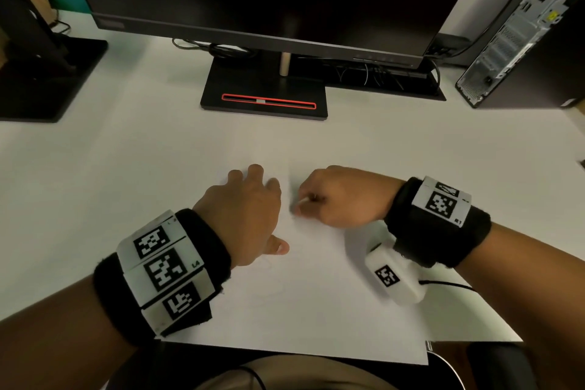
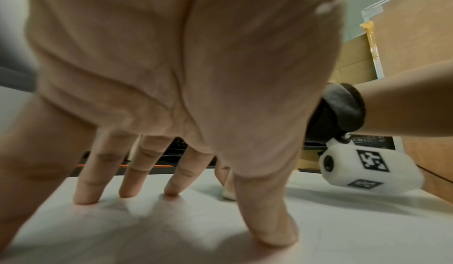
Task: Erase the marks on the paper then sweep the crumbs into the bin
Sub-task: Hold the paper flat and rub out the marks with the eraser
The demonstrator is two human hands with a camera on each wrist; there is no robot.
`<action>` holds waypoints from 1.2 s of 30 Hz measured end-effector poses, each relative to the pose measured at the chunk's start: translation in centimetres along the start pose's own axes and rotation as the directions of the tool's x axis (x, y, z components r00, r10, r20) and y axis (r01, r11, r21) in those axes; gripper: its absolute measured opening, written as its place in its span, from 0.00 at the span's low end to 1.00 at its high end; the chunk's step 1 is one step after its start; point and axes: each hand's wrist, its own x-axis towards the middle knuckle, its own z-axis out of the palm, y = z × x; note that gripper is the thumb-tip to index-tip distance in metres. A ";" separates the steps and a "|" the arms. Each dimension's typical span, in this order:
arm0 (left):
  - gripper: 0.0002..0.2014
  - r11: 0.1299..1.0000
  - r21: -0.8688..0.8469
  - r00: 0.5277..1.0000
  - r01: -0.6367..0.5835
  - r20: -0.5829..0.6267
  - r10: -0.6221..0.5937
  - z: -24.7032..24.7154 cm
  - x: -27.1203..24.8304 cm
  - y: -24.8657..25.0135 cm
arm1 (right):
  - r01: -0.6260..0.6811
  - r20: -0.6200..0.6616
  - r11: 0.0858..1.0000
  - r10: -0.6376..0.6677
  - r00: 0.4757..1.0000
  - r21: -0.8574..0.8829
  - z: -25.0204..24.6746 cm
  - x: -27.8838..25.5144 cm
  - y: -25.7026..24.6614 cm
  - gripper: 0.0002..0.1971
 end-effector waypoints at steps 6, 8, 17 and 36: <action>0.43 0.998 0.065 0.999 -0.002 -0.036 0.005 0.4 -0.2 0.0 | -0.050 -0.058 0.999 0.050 0.997 0.006 -0.4 0.2 0.5 0.20; 0.44 0.998 0.057 0.999 -0.005 -0.044 0.007 0.3 -0.1 -0.2 | -0.020 0.004 1.000 0.020 1.000 0.017 0.0 0.0 -0.2 0.19; 0.47 0.999 0.045 0.999 0.003 -0.045 -0.001 0.5 -0.1 -0.4 | -0.012 -0.018 1.000 0.013 1.000 0.019 -0.1 0.3 0.0 0.20; 0.40 0.998 0.069 0.999 -0.007 -0.037 0.010 0.1 -0.7 -0.3 | -0.045 -0.082 0.999 0.046 0.996 0.007 -1.0 1.4 -0.2 0.22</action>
